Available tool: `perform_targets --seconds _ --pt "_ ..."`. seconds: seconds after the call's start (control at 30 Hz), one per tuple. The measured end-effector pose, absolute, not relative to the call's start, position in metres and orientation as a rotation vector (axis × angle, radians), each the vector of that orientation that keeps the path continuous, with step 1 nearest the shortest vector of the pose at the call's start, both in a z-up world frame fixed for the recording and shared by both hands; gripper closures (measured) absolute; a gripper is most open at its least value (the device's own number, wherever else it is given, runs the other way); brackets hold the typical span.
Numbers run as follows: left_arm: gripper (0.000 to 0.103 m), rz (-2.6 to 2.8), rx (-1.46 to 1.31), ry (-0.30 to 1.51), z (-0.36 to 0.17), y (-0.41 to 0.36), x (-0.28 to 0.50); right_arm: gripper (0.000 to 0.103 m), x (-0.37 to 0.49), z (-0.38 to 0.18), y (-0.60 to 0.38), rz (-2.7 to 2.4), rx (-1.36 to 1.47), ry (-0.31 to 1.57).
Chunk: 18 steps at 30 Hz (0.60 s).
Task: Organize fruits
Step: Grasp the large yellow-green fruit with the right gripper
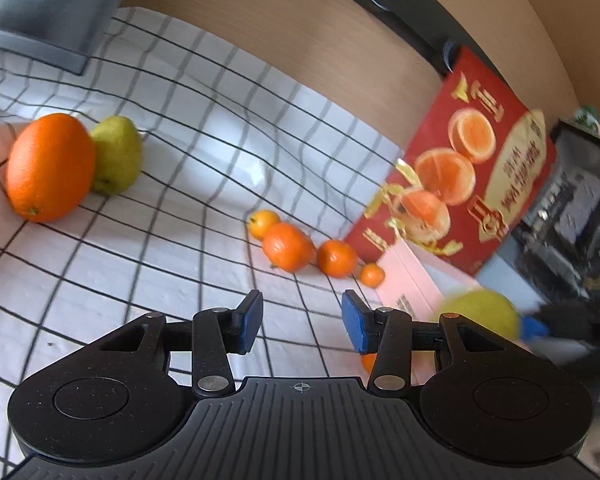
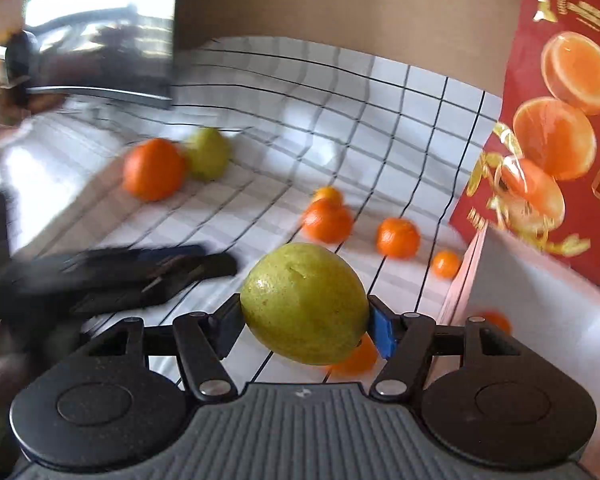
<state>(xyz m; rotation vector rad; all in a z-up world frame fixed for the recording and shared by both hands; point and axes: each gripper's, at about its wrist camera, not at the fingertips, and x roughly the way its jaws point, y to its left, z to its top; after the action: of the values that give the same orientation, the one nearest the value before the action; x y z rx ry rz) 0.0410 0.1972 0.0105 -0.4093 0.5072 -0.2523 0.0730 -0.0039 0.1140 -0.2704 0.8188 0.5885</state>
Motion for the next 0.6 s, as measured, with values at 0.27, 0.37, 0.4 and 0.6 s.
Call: perform_targets --seconds 0.27,0.37,0.4,0.6 --pt "0.055 -0.342 -0.303 0.559 0.006 0.152 0.042 0.039 -0.011 0.095 -0.087 0.555 -0.297 0.77" --pt "0.055 -0.345 -0.266 0.593 0.003 0.132 0.046 0.039 -0.02 0.084 -0.114 0.505 -0.288 0.772" --pt "0.055 -0.335 -0.237 0.598 0.003 0.125 0.047 0.039 -0.021 0.081 -0.12 0.484 -0.287 0.773" --pt "0.055 -0.291 -0.097 0.609 -0.001 0.099 0.047 0.039 -0.009 0.061 -0.15 0.403 -0.232 0.797"
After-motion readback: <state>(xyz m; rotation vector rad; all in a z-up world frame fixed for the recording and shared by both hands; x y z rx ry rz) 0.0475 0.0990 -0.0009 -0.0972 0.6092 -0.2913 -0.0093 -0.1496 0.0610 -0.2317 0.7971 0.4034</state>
